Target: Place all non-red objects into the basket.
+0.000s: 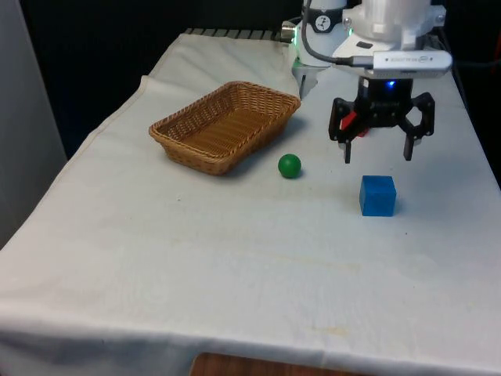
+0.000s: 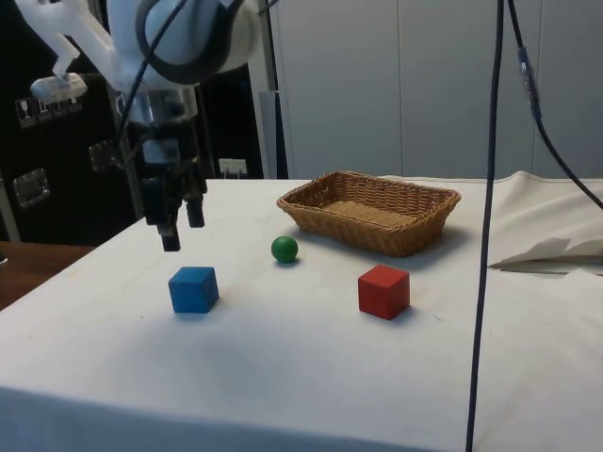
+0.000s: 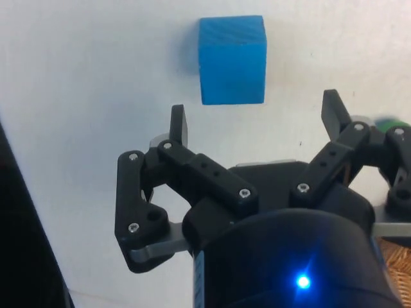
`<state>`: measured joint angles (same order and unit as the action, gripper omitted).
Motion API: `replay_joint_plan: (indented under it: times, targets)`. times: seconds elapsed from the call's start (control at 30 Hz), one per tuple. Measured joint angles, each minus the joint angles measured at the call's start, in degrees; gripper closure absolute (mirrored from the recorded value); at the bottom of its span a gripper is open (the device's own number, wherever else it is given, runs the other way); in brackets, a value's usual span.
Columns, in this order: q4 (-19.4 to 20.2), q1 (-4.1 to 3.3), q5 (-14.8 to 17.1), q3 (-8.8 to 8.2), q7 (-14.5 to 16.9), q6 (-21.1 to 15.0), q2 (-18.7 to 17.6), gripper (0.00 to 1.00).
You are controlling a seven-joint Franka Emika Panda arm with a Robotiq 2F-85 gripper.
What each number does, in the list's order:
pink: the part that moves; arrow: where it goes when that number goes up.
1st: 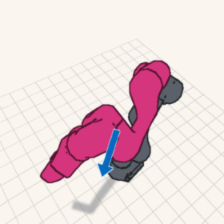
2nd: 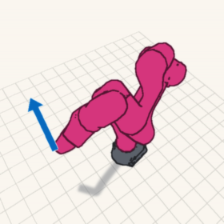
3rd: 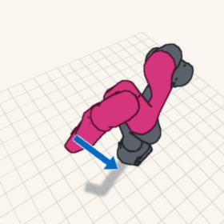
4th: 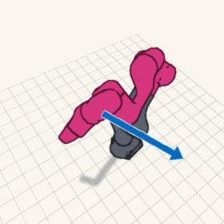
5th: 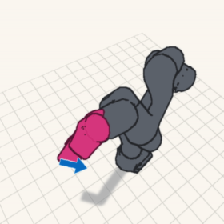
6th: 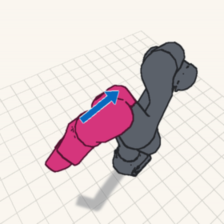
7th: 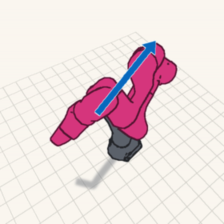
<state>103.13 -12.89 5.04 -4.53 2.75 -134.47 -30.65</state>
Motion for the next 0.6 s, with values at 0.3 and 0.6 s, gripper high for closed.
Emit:
replay_joint_plan:
  times: [0.3,0.6]
  targets:
    - [2.01,0.23,0.97,0.00,0.40,-2.81,-0.69,0.00]
    - [1.95,0.23,1.83,0.17,-0.34,-4.07,-1.89,0.00]
